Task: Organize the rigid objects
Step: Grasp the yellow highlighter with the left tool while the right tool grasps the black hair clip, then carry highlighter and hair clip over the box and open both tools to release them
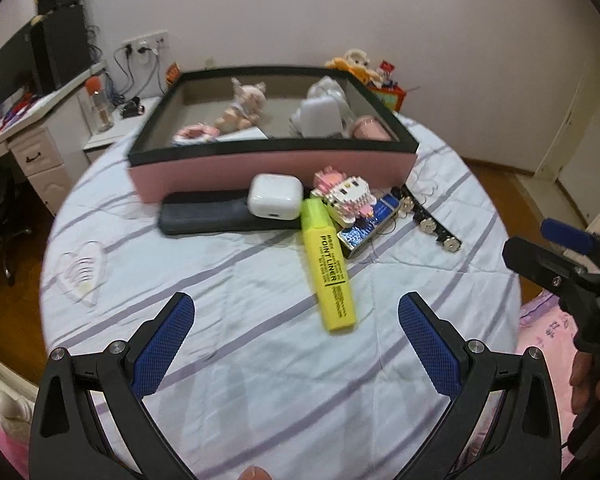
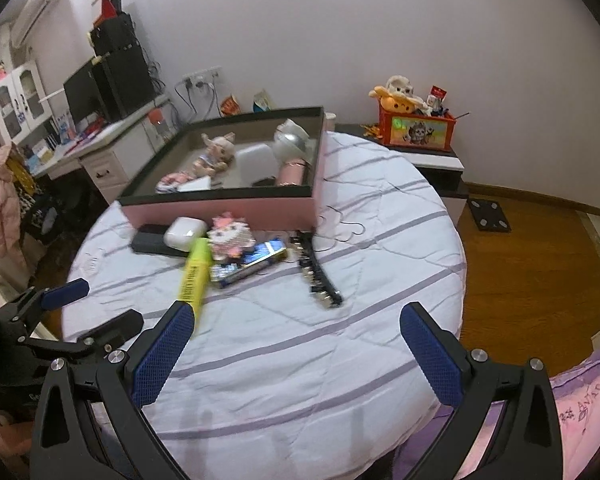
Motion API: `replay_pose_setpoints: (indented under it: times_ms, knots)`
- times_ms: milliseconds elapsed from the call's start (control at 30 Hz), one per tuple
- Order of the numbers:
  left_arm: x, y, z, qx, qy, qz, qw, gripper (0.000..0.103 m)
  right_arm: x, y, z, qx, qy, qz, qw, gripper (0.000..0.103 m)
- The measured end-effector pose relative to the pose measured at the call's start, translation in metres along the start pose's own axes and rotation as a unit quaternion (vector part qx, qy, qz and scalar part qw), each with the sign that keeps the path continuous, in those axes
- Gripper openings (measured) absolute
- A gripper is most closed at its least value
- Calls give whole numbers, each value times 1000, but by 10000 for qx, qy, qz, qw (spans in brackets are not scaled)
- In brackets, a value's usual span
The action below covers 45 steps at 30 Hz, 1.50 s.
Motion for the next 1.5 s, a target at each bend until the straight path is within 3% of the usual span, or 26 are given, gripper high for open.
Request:
replay_pose_setpoints:
  times_ms: [233,500,700,833,900,1000,1033,1067,1500]
  knots:
    - [-44,-1,-8,-30,15,269,9996,103,-36,5,-13,169,8,249,9995,99]
    - [-72,10,-5,-90,154,164,9997,100,-79,5,-16,404,11,600,9974,80]
    - [-75,16,-4,-64,85,40,9999,91,-97,5,-16,473,16,708,9964,67]
    - [-72,18,-6,-125,-63,-19,9999,76,-101,5,-11,620,-31,668,9958,51]
    - [-70,18,-8,-185,-163,-28,9997,65,-99,5,-9,635,-47,648,9959,32]
    - [-68,19,-7,-157,-318,-20,9994,43,-95,3,-7,651,-51,639,9958,19]
    - [-66,19,-6,-121,-379,-15,9992,32,-94,1,-6,631,-44,641,9959,18]
    - [-65,19,-5,-100,-409,-1,9991,28,-93,1,-7,607,-35,639,9961,18]
    - [-38,2,4,41,-665,-76,9977,28,-69,-11,0,297,103,589,9978,18]
Point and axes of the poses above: each gripper's, at about its wrist camera, not at the fingertips, and x roughly against the way its jaws point, z to its left, y to its top, the point moved 9 cm from there along -x, roughly the way its jaws point
